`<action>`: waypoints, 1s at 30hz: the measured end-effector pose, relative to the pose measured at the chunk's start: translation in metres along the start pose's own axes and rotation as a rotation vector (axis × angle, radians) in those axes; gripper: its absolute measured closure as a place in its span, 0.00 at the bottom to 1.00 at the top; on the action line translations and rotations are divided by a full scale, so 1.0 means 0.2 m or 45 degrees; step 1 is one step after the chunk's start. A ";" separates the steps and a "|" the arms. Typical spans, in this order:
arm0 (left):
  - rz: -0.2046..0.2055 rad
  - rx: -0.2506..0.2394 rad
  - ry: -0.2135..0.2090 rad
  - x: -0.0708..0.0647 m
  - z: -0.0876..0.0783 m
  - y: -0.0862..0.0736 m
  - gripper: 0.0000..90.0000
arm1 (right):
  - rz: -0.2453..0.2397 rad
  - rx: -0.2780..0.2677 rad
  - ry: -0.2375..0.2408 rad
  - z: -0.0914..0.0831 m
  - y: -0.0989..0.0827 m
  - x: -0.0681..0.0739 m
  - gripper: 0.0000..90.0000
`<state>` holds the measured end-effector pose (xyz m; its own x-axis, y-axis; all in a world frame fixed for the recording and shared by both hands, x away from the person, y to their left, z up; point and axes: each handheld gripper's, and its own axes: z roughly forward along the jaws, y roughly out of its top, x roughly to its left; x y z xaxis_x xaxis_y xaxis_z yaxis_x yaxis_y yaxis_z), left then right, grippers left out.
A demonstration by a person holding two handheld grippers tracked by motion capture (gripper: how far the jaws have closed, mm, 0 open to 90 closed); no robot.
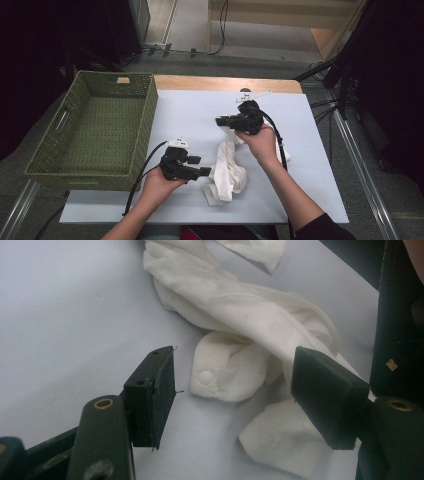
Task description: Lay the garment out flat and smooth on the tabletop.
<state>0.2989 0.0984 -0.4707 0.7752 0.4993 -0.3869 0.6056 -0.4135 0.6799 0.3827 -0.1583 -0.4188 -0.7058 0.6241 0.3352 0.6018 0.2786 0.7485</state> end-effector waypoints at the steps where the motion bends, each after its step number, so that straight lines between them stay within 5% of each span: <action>1: -0.001 0.003 0.008 0.00 -0.01 -0.01 0.38 | -0.002 0.006 0.005 0.02 0.01 0.00 0.93; 25: -0.052 -0.030 0.070 0.01 -0.10 -0.09 0.38 | -0.089 0.127 0.095 0.42 0.10 0.14 0.91; 30: -0.053 -0.030 0.067 0.01 -0.09 -0.09 0.38 | -0.095 0.140 0.106 0.43 0.09 0.14 0.80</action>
<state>0.2861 0.1208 -0.4723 0.7388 0.5551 -0.3821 0.6321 -0.3741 0.6786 0.4058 -0.0725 -0.4445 -0.7760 0.5370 0.3309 0.5807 0.4031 0.7073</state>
